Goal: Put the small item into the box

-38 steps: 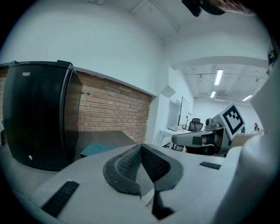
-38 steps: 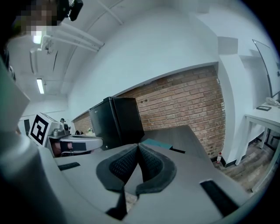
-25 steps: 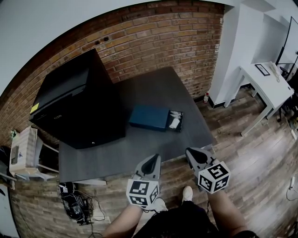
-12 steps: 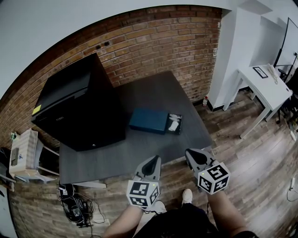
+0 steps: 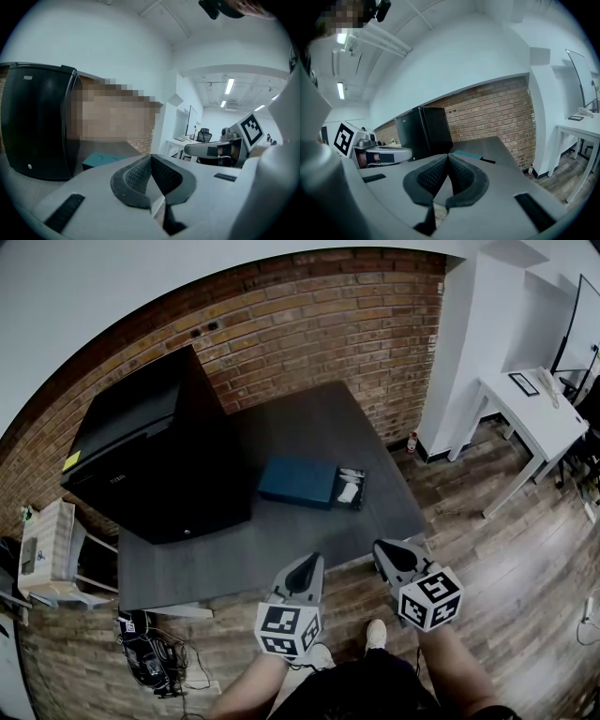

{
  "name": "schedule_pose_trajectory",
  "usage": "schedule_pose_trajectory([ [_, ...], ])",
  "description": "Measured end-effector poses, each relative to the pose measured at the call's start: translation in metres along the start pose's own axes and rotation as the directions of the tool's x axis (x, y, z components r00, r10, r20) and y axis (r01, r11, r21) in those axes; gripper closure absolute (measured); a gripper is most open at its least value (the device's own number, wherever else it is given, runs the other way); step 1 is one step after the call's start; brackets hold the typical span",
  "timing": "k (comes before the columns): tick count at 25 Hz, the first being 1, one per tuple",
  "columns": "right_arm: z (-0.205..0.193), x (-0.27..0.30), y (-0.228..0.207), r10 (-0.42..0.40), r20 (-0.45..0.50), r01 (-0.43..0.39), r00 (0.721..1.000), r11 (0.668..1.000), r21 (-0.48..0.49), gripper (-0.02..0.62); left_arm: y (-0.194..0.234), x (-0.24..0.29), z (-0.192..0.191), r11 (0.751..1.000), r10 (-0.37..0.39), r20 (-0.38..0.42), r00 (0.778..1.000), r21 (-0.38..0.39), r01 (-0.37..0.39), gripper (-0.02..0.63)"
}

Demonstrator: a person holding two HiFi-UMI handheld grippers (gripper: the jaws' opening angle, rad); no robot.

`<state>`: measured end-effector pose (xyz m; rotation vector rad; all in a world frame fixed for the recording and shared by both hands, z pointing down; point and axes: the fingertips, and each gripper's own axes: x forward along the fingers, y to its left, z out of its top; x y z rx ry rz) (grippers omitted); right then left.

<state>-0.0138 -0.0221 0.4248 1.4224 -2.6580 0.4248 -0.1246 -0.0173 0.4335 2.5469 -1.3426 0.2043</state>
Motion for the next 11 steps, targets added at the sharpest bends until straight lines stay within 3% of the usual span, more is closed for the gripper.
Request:
schedule_pose_trajectory([
  [11,0.0015,-0.0024,0.0020,0.002,0.001,-0.002,1.000,1.000,-0.007,0.577,-0.0005,-0.0010,0.0026,1.000,-0.002,0.012,1.000,-0.013,0.002,0.572],
])
